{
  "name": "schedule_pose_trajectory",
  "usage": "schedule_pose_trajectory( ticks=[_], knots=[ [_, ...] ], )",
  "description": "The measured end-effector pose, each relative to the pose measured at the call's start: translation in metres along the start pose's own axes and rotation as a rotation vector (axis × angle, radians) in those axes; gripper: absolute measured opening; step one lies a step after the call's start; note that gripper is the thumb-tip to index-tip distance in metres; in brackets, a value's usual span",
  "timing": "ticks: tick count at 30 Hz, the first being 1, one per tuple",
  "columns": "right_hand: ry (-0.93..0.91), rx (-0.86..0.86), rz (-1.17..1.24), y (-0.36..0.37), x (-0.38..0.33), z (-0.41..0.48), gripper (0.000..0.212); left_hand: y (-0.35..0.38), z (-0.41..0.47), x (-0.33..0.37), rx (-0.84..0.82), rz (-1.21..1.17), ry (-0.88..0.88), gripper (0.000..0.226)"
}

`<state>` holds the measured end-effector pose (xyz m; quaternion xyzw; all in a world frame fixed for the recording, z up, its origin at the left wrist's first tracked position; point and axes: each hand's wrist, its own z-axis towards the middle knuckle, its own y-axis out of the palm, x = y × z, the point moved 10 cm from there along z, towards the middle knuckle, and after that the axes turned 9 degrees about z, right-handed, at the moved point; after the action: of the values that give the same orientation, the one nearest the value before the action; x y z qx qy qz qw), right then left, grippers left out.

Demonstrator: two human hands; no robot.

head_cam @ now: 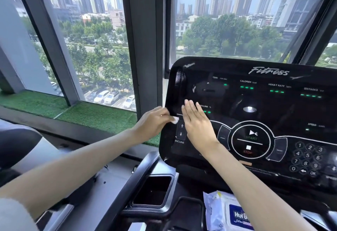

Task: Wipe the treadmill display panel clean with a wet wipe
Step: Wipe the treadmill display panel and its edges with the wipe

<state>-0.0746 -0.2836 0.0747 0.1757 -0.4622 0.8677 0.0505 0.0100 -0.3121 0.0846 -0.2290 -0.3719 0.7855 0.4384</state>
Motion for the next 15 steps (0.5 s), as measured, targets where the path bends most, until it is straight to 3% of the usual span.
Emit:
schedule_pose_trajectory(
  ticks=[2, 7, 12, 15],
  knots=[
    [0.005, 0.011, 0.01, -0.001, 0.0, 0.0, 0.063, 0.0, 0.005, -0.003, -0.028, 0.001, 0.004, 0.018],
    [-0.01, 0.017, 0.03, -0.002, -0.002, 0.001, 0.058, -0.039, 0.054, -0.035, 0.181, 0.055, -0.22, 0.012],
    [0.008, -0.004, 0.04, 0.0, 0.001, 0.001, 0.067, 0.011, -0.009, 0.009, -0.102, 0.12, 0.097, 0.016],
    [0.009, -0.011, 0.045, 0.0, 0.0, 0.001, 0.069, -0.002, 0.016, -0.007, -0.087, 0.07, 0.014, 0.013]
  ],
)
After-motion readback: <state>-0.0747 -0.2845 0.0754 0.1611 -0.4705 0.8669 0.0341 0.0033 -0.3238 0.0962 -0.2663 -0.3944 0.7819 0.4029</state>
